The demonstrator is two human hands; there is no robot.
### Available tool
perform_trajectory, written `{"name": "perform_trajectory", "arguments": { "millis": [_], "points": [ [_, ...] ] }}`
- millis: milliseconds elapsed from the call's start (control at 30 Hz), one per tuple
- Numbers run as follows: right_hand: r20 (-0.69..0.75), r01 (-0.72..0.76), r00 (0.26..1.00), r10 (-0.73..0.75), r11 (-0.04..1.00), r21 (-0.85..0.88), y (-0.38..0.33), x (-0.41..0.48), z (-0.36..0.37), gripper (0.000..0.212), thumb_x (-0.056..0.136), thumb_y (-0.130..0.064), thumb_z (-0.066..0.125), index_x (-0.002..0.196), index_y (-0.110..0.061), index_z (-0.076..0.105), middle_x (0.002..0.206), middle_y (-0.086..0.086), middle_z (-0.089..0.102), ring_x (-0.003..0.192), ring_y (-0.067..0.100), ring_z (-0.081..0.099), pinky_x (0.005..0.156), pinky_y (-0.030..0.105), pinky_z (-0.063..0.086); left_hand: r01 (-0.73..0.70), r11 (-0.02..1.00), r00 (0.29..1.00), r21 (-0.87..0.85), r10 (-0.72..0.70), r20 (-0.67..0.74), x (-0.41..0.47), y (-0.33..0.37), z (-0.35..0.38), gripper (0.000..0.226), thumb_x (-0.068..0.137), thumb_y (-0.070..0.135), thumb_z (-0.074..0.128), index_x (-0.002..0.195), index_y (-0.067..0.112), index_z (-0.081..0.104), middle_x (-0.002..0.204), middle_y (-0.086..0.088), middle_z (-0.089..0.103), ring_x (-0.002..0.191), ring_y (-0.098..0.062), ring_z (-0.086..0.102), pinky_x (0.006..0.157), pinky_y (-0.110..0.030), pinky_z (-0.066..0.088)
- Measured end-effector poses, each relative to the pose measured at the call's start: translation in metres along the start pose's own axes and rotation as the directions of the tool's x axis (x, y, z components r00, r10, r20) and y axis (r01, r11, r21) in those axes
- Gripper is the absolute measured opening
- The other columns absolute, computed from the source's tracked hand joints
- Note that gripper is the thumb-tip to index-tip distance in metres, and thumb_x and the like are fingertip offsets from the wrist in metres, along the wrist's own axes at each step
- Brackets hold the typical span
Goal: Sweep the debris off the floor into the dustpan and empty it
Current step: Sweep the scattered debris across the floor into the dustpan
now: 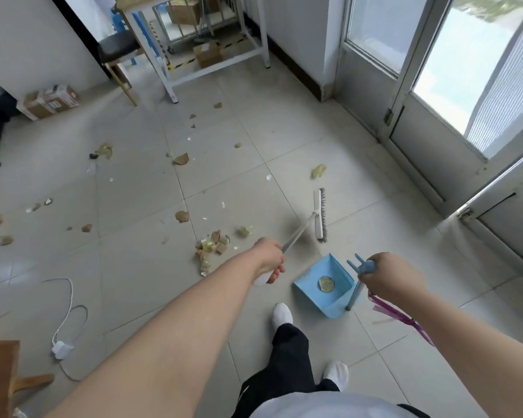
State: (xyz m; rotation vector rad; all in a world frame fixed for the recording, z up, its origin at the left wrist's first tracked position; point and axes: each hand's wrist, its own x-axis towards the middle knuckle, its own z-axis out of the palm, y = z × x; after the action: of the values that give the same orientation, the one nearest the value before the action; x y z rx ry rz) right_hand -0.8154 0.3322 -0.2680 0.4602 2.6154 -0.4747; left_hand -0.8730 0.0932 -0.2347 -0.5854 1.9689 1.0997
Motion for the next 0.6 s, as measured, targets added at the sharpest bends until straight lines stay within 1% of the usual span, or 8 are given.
{"name": "perform_trajectory", "arguments": {
  "millis": [133, 267, 367, 500, 600],
  "points": [
    [-0.025, -0.065, 0.998, 0.065, 0.997, 0.033, 0.006, 0.018, -0.006, 0.013, 0.080, -0.032, 0.060, 0.081, -0.022, 0.068, 0.072, -0.003, 0.065, 0.070, 0.018, 0.062, 0.063, 0.031, 0.056, 0.023, 1.000, 0.996, -0.017, -0.022, 0.087, 0.035, 0.040, 0.022, 0.020, 0.100, 0.003, 0.036, 0.106, 0.019, 0.045, 0.070, -0.013, 0.049, 0.050, -0.014, 0.033, 0.045, -0.019, 0.029],
    [-0.036, -0.126, 0.991, 0.127, 0.992, 0.031, -0.001, 0.041, -0.015, 0.011, 0.079, -0.034, 0.060, 0.080, -0.024, 0.067, 0.070, -0.006, 0.065, 0.068, 0.017, 0.062, 0.056, 0.028, 0.051, 0.079, 0.996, 0.991, 0.033, -0.082, 0.110, 0.076, 0.061, 0.002, 0.020, 0.101, 0.006, 0.037, 0.109, 0.021, 0.047, 0.071, -0.013, 0.050, 0.049, -0.014, 0.034, 0.041, -0.016, 0.028],
    [-0.034, -0.146, 0.988, 0.148, 0.989, 0.034, -0.015, 0.065, -0.021, 0.010, 0.079, -0.033, 0.059, 0.078, -0.025, 0.065, 0.069, -0.006, 0.065, 0.067, 0.017, 0.063, 0.055, 0.027, 0.051, 0.137, 0.986, 0.986, 0.091, -0.145, 0.085, 0.110, 0.064, -0.042, 0.020, 0.100, 0.008, 0.034, 0.112, 0.016, 0.048, 0.072, -0.013, 0.052, 0.049, -0.014, 0.034, 0.036, -0.009, 0.028],
    [-0.030, -0.142, 0.989, 0.144, 0.988, 0.058, -0.040, 0.094, -0.030, 0.010, 0.078, -0.030, 0.058, 0.077, -0.023, 0.065, 0.068, -0.004, 0.064, 0.067, 0.019, 0.063, 0.059, 0.030, 0.055, 0.239, 0.959, 0.971, 0.150, -0.240, -0.008, 0.135, 0.060, -0.119, 0.015, 0.101, 0.008, 0.031, 0.109, 0.014, 0.042, 0.074, -0.013, 0.053, 0.048, -0.013, 0.033, 0.035, -0.008, 0.030],
    [-0.034, -0.137, 0.990, 0.139, 0.989, 0.053, -0.060, 0.112, -0.037, 0.010, 0.079, -0.028, 0.058, 0.080, -0.022, 0.066, 0.069, -0.003, 0.065, 0.067, 0.019, 0.063, 0.058, 0.030, 0.053, 0.251, 0.951, 0.968, 0.181, -0.243, -0.062, 0.143, 0.070, -0.155, 0.015, 0.102, 0.009, 0.032, 0.111, 0.013, 0.044, 0.072, -0.013, 0.053, 0.042, -0.011, 0.036, 0.037, -0.007, 0.031]
  ]
}}
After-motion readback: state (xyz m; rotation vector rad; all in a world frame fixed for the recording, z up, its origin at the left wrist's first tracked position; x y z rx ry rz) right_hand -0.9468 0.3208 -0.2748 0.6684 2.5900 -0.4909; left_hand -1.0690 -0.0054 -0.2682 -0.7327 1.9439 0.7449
